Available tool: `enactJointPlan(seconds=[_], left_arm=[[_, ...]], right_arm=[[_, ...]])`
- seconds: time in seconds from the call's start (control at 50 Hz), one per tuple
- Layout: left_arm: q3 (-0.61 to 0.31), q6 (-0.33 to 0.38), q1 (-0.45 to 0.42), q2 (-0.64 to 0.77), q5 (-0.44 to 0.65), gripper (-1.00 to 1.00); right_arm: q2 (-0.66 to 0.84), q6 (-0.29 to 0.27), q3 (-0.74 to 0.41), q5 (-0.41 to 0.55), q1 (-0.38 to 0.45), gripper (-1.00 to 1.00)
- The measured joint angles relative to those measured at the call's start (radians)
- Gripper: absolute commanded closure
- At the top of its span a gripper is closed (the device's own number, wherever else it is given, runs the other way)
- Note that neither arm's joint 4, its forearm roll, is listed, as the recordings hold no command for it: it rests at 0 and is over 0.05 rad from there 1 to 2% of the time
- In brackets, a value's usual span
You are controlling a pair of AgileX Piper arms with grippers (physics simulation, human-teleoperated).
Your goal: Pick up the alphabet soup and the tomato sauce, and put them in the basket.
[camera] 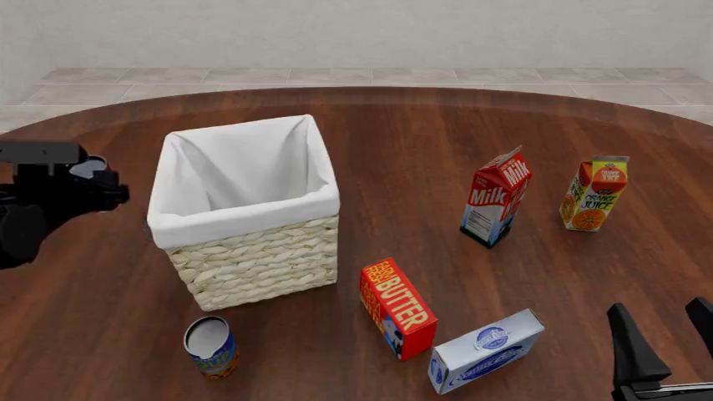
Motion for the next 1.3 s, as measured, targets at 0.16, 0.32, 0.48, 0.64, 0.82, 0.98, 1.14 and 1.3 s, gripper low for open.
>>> enactJointPlan(seconds=[0.16,0.32,0.48,0.64,0.82,0.98,1.14,1.3], left_arm=[[-0.027,0.002,-0.009,-0.038,0.044,1.0],[-0.055,0.004,-0.025,-0.083,0.098,1.0],[-0.08,0.009,-0.037,-0.126,0.15,1.0],[-0.099,0.011,-0.054,-0.165,0.2,1.0],[-0.124,0.013,-0.071,-0.198,0.251,1.0],[-0.152,0.017,-0.086,-0.219,0.29,1.0],[-0.183,0.022,-0.098,-0.235,0.325,1.0],[-0.227,0.033,-0.114,-0.244,0.365,1.0]], right_arm=[[0.0,-0.001,0.0,0.0,0.001,-1.0],[0.0,-0.002,0.0,0.0,0.001,-1.0],[0.0,-0.003,0.0,0.0,0.003,-1.0],[0.0,-0.004,0.0,-0.001,0.003,-1.0],[0.0,-0.005,0.0,-0.001,0.004,-1.0],[0.0,-0.005,0.0,-0.001,0.005,-1.0],[0.0,-0.005,0.0,-0.001,0.005,-1.0],[0.0,-0.003,0.0,0.0,0.004,-1.0]])
